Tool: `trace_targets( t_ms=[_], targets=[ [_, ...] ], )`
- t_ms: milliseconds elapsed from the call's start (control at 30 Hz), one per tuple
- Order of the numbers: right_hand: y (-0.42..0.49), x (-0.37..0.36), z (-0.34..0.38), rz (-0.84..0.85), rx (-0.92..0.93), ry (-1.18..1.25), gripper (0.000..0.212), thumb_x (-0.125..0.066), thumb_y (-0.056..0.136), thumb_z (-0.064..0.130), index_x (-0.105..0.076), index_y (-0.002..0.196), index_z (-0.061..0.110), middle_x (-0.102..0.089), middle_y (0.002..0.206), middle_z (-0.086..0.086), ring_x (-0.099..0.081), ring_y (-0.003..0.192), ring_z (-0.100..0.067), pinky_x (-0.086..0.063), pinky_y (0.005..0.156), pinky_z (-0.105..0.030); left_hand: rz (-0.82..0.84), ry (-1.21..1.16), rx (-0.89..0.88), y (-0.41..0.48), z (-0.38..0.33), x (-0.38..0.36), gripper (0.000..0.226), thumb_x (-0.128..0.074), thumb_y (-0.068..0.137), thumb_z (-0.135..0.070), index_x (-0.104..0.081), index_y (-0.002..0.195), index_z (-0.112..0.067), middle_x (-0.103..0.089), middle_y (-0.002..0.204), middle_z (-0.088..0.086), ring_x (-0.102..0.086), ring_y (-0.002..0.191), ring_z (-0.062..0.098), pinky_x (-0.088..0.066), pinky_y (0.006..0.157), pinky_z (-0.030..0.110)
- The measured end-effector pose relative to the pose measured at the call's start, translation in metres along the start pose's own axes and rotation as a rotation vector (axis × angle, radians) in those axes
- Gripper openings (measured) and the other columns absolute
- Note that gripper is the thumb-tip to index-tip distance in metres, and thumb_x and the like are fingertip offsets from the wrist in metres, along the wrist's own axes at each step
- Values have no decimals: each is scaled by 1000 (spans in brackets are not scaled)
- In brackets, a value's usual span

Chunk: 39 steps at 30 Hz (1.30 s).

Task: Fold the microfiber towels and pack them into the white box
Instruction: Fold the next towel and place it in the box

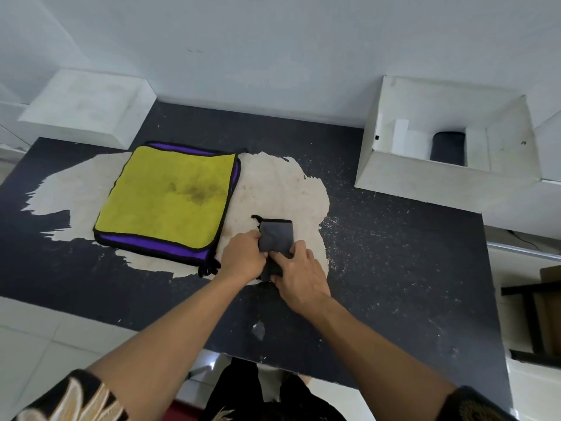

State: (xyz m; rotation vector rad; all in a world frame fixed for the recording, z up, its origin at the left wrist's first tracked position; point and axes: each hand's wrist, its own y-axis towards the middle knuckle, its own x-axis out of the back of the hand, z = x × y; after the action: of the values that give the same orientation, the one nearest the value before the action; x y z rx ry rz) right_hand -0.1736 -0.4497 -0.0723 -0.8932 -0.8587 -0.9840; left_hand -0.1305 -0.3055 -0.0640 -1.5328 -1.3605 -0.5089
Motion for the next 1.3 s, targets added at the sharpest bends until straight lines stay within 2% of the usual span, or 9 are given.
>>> trace_targets(
  t_ms=[267,467,533,633,767,900,1067,1167,1300],
  targets=[
    [-6,0,-2,-91,14,40,45,-56,93,41,-51,136,26,-38,128,-9,-48,108,-29,-47,90,-39,-70,-28,32,1,-8,6,19,-53,98,-20,-53,114,-10,-64,103,9,-61,96,27,-49,76,37],
    [-8,0,4,-132,19,25,39,-54,94,28,-53,132,23,-40,130,-11,-48,108,-31,-48,85,-42,20,91,122,1,2,1,23,-54,97,-25,-60,112,-9,-66,108,10,-62,99,27,-48,74,34],
    [-4,2,6,-173,11,33,36,-53,94,24,-56,130,22,-41,130,-11,-48,106,-31,-48,82,-42,32,99,126,2,1,3,17,-55,95,-25,-63,99,-10,-67,98,9,-63,90,26,-44,64,31],
    [-1,2,8,-66,22,-33,31,-49,94,25,-59,124,24,-36,134,-11,-43,111,-31,-44,84,-39,58,97,157,4,0,5,20,-54,91,-25,-59,79,-9,-65,83,9,-61,75,24,-35,49,28],
    [1,2,9,-3,-10,3,35,-49,95,22,-58,128,26,-33,138,-9,-42,115,-30,-44,88,-38,33,-9,232,6,-4,4,52,-53,90,-57,-54,105,-8,-65,96,6,-64,89,26,-39,57,31],
    [10,7,16,-120,-311,347,20,-61,92,25,-56,111,19,-42,121,-1,-55,102,-24,-47,82,-34,42,-89,248,11,-13,-3,55,-63,86,-57,-58,108,-8,-68,100,6,-65,89,24,-41,58,30],
    [30,17,19,-46,-755,917,43,-73,83,20,-44,115,22,-62,105,-1,-61,97,-20,-50,80,-32,243,-163,199,17,-19,-2,29,-62,92,-38,-62,102,-10,-67,105,7,-64,100,27,-50,77,33],
    [32,30,25,-47,-826,1259,15,-68,85,4,-68,99,9,-68,84,-5,-64,77,-18,-51,64,-27,288,-329,141,20,-15,7,34,-57,96,-34,-59,116,-7,-65,116,11,-62,104,29,-51,86,36],
    [31,47,34,-138,-808,1529,14,-62,92,8,-68,105,6,-71,90,-6,-67,81,-21,-54,76,-35,280,-434,-57,16,-14,36,25,-49,102,-29,-41,116,-11,-57,114,6,-57,98,22,-45,76,32]
  ],
)
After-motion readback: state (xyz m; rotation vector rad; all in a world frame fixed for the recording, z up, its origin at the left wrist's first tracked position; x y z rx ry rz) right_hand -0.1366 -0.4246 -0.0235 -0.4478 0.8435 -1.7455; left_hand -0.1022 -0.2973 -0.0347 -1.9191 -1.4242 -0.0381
